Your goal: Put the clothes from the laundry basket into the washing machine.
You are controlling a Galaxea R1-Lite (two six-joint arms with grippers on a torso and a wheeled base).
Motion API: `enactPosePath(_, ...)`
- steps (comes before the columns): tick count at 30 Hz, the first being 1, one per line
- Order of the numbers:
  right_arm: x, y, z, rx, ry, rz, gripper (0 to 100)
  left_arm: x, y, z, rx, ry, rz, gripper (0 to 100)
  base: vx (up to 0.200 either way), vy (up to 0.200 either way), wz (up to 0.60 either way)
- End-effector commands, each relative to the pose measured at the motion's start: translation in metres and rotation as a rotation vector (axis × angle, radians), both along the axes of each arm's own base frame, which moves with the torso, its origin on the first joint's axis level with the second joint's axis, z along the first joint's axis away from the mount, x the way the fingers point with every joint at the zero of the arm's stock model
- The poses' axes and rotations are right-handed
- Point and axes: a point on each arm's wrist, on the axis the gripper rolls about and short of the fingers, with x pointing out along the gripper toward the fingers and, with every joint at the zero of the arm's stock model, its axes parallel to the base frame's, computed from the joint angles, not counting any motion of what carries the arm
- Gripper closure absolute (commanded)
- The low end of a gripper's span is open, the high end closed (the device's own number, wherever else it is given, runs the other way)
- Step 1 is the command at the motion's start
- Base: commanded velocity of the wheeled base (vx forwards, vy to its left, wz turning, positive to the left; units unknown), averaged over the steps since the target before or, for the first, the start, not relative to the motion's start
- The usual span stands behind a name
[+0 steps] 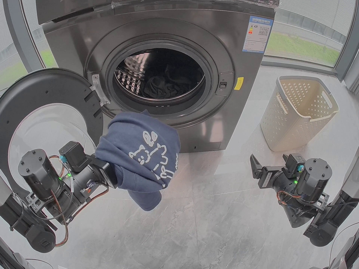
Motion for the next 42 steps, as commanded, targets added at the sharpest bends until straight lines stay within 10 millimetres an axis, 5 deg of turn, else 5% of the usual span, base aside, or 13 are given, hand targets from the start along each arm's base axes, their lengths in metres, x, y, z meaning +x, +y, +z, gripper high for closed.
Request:
enactPosePath(1,-0.001,0.000,-0.002,-0.004,0.006,0.002,0,0.001,-0.001,-0.003,0.013,0.010,0.001,100,0.000,0.000,0.00)
enactPosePath(24,-0.006,0.006,-0.002,-0.006,0.009,0.030,0,0.005,-0.002,-0.007,0.033,0.015,0.004,100,0.183,0.000,0.00)
enactPosePath(42,-0.017,0.013,-0.004,-0.022,0.018,0.069,0,0.032,-0.022,-0.023,0.092,0.024,0.102,100,0.000,0.000,0.00)
